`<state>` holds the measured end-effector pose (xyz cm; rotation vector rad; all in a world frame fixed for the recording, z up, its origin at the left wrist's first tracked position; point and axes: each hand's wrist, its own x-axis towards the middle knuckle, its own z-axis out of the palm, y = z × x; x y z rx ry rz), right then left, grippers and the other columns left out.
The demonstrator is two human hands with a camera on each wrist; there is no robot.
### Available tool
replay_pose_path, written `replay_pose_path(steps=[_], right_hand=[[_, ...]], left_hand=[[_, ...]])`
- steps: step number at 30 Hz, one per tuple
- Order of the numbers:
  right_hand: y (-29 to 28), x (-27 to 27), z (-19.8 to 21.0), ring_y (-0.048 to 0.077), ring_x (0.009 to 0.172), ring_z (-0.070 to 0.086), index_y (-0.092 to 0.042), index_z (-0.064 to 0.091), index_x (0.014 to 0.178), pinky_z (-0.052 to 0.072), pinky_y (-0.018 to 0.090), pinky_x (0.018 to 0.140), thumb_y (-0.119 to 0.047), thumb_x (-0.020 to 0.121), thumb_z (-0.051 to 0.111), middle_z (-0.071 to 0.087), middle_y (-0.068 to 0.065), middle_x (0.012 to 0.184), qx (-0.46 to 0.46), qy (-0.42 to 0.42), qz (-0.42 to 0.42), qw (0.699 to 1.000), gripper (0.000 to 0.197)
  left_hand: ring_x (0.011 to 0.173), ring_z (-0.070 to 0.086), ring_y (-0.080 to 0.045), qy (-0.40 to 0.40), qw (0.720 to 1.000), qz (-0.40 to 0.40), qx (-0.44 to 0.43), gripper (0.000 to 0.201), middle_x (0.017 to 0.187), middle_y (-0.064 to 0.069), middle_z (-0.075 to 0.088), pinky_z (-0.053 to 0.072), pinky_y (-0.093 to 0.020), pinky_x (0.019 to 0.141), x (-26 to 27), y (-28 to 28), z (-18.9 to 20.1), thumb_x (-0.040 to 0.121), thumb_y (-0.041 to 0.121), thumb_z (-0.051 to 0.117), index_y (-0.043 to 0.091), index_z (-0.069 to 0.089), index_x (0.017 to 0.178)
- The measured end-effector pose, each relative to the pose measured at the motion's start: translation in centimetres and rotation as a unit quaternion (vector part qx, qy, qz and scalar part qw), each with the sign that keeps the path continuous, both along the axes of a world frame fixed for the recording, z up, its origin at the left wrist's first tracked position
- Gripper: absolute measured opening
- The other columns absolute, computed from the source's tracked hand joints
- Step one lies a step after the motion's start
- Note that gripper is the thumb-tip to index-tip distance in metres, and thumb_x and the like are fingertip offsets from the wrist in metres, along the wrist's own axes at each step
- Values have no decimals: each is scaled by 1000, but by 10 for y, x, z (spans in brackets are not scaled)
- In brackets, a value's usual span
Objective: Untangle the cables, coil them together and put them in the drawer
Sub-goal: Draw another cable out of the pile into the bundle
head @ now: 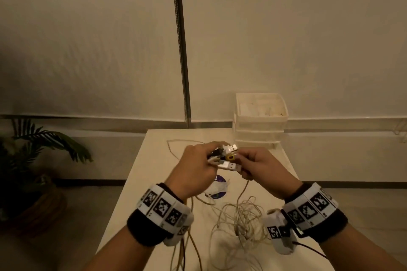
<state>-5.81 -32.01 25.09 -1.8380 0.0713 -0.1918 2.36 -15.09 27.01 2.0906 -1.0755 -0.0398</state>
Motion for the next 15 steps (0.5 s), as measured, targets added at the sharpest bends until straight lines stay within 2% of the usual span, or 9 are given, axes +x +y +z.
replay_pose_path(steps=[2, 3, 6, 8, 10, 11, 12, 13, 15], right_hand=[[1, 2, 11, 15, 55, 35, 5, 66, 86, 28, 25, 53, -19, 98, 51, 45, 11, 61, 7, -16, 7, 1000, 30], [0, 2, 15, 12, 54, 37, 4, 66, 85, 30, 23, 53, -17, 98, 50, 46, 7, 59, 8, -24, 8, 1000, 30], [-1, 3, 18, 10, 54, 42, -5, 69, 87, 35, 18, 53, -13, 100, 47, 51, 0, 58, 21, -45, 8, 999, 27], [0, 5, 12, 12, 55, 43, -6, 67, 88, 37, 18, 53, -14, 100, 46, 52, 0, 59, 39, -55, 7, 998, 26], [-2, 6, -2, 13, 55, 44, -8, 64, 85, 38, 20, 53, -16, 100, 45, 53, 1, 59, 64, -55, 19, 996, 25], [-4, 6, -11, 14, 55, 44, -9, 63, 83, 38, 21, 53, -18, 99, 46, 53, 1, 59, 71, -46, 24, 996, 26], [-7, 4, -22, 14, 55, 43, -10, 62, 81, 37, 22, 53, -20, 99, 46, 53, 1, 58, 69, -32, 24, 997, 26], [-10, 1, -34, 14, 54, 42, -11, 61, 79, 35, 24, 54, -20, 99, 45, 51, 1, 58, 55, -16, 19, 998, 28], [-17, -6, -57, 14, 54, 38, -10, 60, 76, 31, 26, 55, -15, 101, 44, 46, 4, 56, 27, 12, -7, 1000, 31]], left_hand=[[65, 57, -16, -17, 999, 21, -38, 29, 69, 7, 66, 40, -30, 58, -1, -7, -8, 80, -5, 51, 19, 66, 84], [62, 54, -20, -21, 997, 38, -61, 25, 63, 7, 62, 35, -31, 56, 0, -9, -9, 80, -6, 51, 17, 63, 79], [62, 57, -18, -43, 988, 63, -133, 24, 67, 3, 67, 42, -34, 57, 8, -9, 0, 82, -5, 54, 14, 68, 84], [67, 60, -10, -55, 981, 82, -168, 26, 74, 3, 70, 46, -27, 60, 10, -8, 17, 84, -7, 55, 13, 71, 90], [68, 59, 1, -44, 970, 112, -209, 32, 77, 15, 66, 42, -11, 56, 14, -5, 34, 87, -9, 54, 18, 70, 94], [70, 59, 4, -26, 961, 135, -239, 35, 80, 18, 64, 42, -9, 59, 19, -2, 42, 89, -8, 54, 23, 67, 97], [73, 60, 3, -6, 948, 167, -272, 34, 83, 16, 64, 46, -13, 65, 27, 4, 49, 90, -6, 55, 25, 65, 99], [77, 61, -2, 11, 929, 205, -308, 31, 85, 10, 65, 50, -22, 69, 38, 12, 55, 90, -3, 56, 26, 64, 98], [75, 59, -15, 32, 893, 278, -352, 18, 81, 6, 63, 47, -35, 67, 59, 31, 64, 91, 6, 59, 22, 67, 94]])
